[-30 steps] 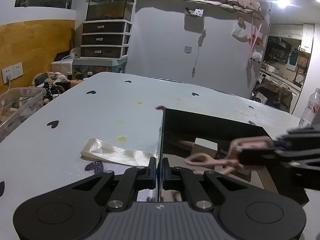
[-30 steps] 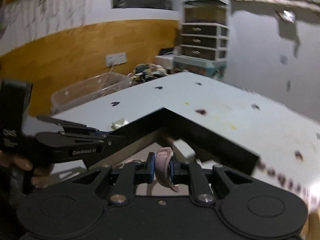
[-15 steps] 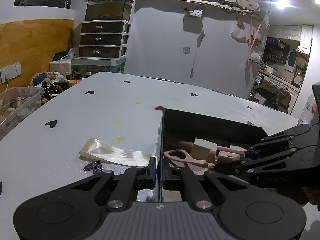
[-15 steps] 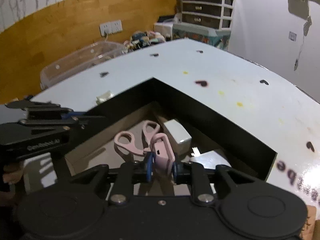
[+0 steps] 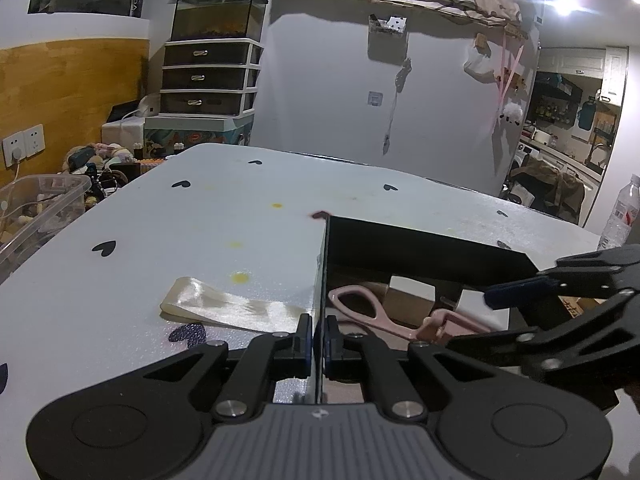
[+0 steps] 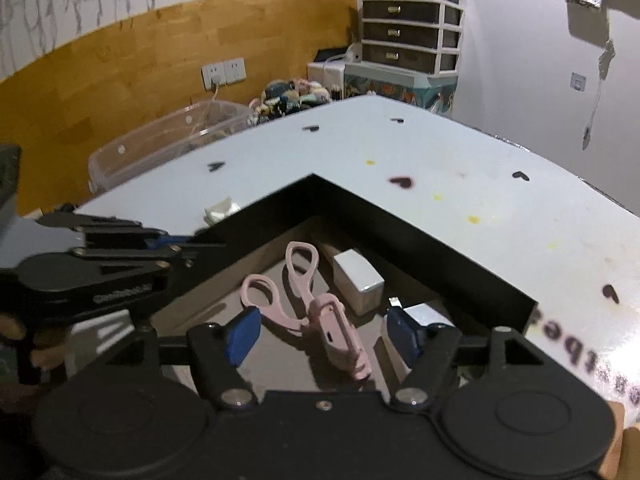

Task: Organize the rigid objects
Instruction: 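Carry the pink scissors into the black box and open the right gripper, then move the right gripper to the clear tape roll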

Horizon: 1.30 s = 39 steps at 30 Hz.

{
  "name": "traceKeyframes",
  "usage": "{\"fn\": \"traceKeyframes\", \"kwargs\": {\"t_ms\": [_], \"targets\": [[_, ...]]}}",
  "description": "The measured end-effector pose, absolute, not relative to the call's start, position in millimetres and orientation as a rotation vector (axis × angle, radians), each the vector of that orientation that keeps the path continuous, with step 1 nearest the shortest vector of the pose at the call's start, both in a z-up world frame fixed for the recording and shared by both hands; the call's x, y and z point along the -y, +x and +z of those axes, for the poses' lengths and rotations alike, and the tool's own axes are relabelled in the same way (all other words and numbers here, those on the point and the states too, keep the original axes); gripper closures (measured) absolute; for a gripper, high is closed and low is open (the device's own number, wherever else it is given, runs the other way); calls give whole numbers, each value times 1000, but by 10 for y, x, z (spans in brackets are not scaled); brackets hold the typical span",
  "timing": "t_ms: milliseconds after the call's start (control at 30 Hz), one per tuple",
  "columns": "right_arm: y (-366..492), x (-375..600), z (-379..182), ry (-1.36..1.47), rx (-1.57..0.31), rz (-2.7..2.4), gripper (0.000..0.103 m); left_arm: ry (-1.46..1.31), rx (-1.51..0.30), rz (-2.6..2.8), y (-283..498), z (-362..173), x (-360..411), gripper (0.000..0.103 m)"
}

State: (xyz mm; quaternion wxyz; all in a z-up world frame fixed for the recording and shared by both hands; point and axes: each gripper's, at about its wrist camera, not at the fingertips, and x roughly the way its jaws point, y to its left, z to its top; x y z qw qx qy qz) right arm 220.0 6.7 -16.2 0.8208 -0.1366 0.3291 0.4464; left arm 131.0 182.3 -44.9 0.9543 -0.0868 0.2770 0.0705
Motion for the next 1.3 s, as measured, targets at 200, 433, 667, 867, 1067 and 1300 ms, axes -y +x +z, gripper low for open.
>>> {"fn": "traceKeyframes", "kwargs": {"t_ms": [200, 433, 667, 867, 1067, 1300], "targets": [[2085, 117, -30, -249, -648, 927, 25, -171, -567, 149, 1316, -438, -1812, 98], [1932, 372, 93, -189, -583, 913, 14, -165, -571, 158, 1327, -429, -1792, 98], [1697, 750, 143, -135, -500, 824, 0, -155, -574, 162, 1335, -424, -1773, 98], [1545, 1155, 15, -95, -463, 685, 0, -156, -573, 162, 1335, -423, -1773, 98], [1516, 1640, -266, -22, -520, 506, 0, -158, -568, 162, 1333, -421, -1777, 98], [1594, 1948, -594, 79, -620, 384, 5, -158, -565, 163, 1335, -415, -1777, 98]]}}
